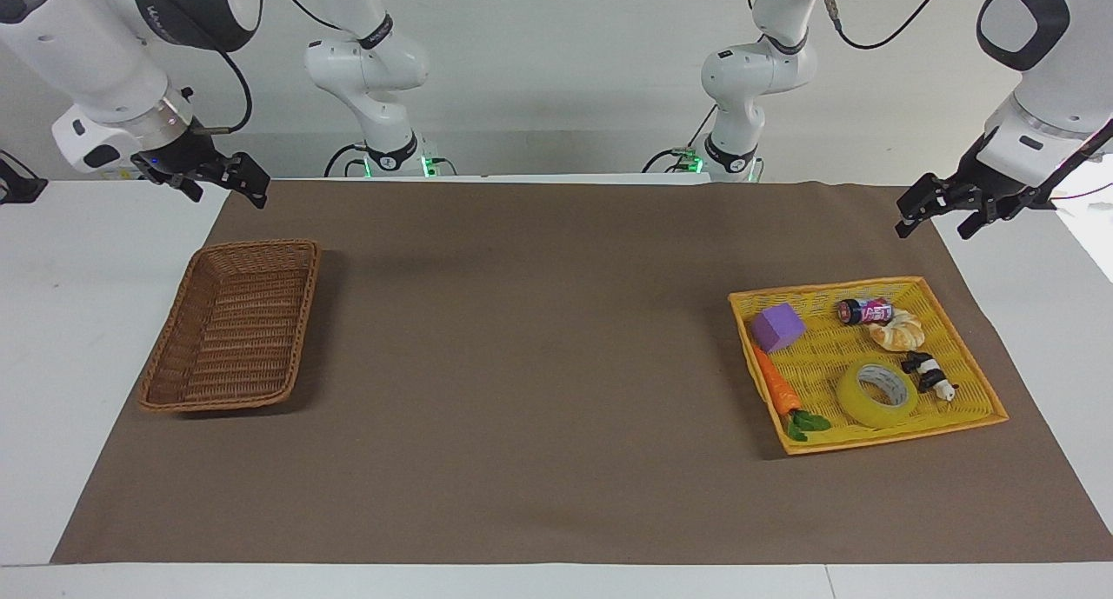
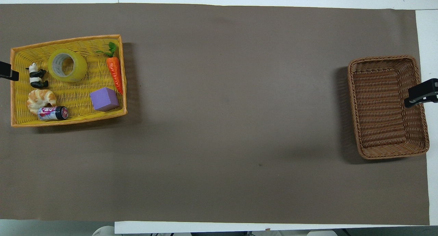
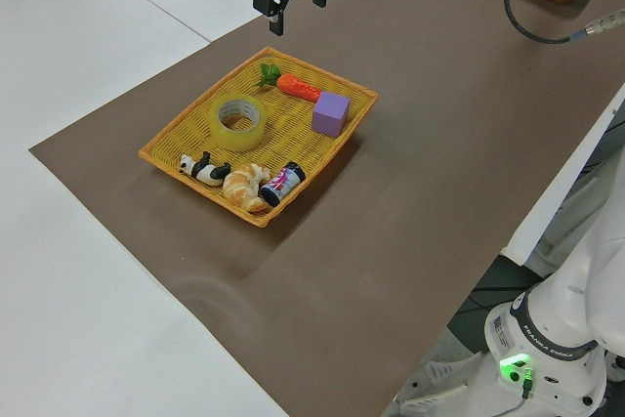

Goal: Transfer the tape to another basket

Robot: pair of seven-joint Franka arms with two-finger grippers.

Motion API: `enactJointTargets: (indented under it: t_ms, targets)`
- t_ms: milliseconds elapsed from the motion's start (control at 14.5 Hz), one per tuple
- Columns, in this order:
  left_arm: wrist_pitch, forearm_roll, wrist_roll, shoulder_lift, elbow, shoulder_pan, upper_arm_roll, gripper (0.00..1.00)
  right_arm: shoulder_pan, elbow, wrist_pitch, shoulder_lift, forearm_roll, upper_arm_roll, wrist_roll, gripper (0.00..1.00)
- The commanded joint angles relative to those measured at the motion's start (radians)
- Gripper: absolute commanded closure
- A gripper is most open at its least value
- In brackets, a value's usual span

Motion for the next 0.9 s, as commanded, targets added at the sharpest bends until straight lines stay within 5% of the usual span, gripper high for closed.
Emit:
enactJointTargets:
  t_ms: [0, 276, 483, 828]
  targets:
    - [0.000, 0.006, -0.004, -0.029, -0.027, -0.012, 0.005, 0.00, -0.004, -0.030, 0.017, -0.024, -0.010, 0.009, -0.006, 0.00]
    - [0.034, 0.009, -0.005, -0.027, -0.028, -0.009, 0.005, 0.00, -0.004, -0.030, 0.017, -0.024, -0.010, 0.009, -0.006, 0.00]
    - [0.232, 0.014, 0.000, -0.015, -0.089, 0.022, 0.012, 0.00, -0.004, -0.030, 0.017, -0.024, -0.010, 0.009, -0.006, 0.00]
    - [0.446, 0.014, -0.005, 0.182, -0.120, 0.029, 0.015, 0.00, -0.004, -0.030, 0.017, -0.024, -0.010, 0.009, -0.006, 0.00]
